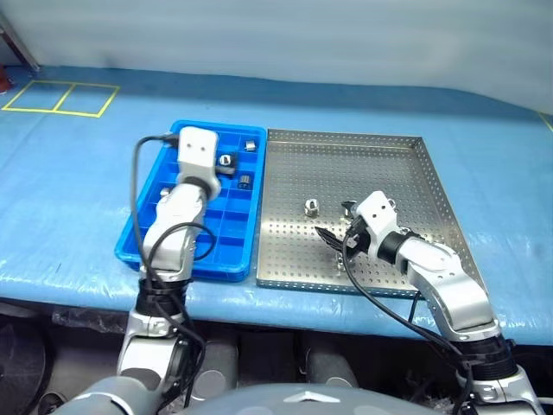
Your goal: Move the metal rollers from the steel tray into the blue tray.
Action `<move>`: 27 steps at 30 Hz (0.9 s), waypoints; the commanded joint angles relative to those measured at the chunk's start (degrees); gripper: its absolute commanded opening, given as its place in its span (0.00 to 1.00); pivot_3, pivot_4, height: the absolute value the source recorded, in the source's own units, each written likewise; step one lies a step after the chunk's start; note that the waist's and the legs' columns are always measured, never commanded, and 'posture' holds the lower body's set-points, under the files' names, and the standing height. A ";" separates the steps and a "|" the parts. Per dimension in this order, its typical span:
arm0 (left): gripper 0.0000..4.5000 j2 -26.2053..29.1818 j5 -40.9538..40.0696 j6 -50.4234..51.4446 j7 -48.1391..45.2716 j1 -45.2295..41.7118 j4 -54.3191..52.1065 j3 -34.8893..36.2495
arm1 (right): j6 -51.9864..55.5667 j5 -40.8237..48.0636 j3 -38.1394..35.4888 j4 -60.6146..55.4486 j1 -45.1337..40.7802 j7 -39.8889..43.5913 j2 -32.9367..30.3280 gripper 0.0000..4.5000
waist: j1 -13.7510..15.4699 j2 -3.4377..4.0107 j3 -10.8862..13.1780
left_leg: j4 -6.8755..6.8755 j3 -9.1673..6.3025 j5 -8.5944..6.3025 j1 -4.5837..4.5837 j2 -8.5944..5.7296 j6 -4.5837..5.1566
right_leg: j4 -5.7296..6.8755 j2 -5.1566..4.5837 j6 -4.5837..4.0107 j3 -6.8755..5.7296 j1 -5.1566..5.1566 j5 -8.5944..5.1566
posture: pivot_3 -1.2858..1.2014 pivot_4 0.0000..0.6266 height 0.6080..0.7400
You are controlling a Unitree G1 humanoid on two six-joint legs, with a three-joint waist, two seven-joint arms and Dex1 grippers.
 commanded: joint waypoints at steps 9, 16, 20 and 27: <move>0.91 -1.03 2.79 -4.52 -11.81 -10.44 27.28 -13.67 | 1.24 -0.28 -4.73 -8.53 5.18 -3.68 -1.00 1.00 | -3.25 0.10 -0.06 | -0.01 0.00 0.01 0.01 0.01 0.04 | 0.04 0.03 0.01 0.02 -0.03 -0.01 | 0.51 0.24 1.00; 0.91 -3.76 3.89 -6.90 -13.79 -12.97 37.29 -14.51 | 2.16 -0.31 -5.30 -10.74 7.13 -4.61 -0.99 1.00 | -3.95 0.10 -0.06 | -0.01 0.00 0.01 0.02 0.00 0.04 | 0.03 0.02 0.02 0.04 -0.03 0.00 | 0.50 0.24 1.00; 0.91 -4.47 4.45 -8.06 -14.25 -13.58 40.27 -14.35 | 2.54 -0.37 -5.36 -11.20 7.55 -4.77 -1.27 1.00 | -4.39 0.10 -0.06 | -0.01 0.01 0.01 0.02 0.00 0.04 | 0.03 0.03 0.02 0.04 -0.03 0.00 | 0.50 0.24 1.00; 0.64 -5.15 5.24 -8.50 -13.50 -13.72 40.99 -13.51 | 2.58 -0.43 -5.13 -10.79 6.98 -5.02 -1.20 1.00 | -4.71 0.10 -0.06 | -0.01 0.00 0.01 0.02 0.00 0.04 | 0.04 0.02 0.04 0.05 -0.03 0.01 | 0.50 0.24 1.00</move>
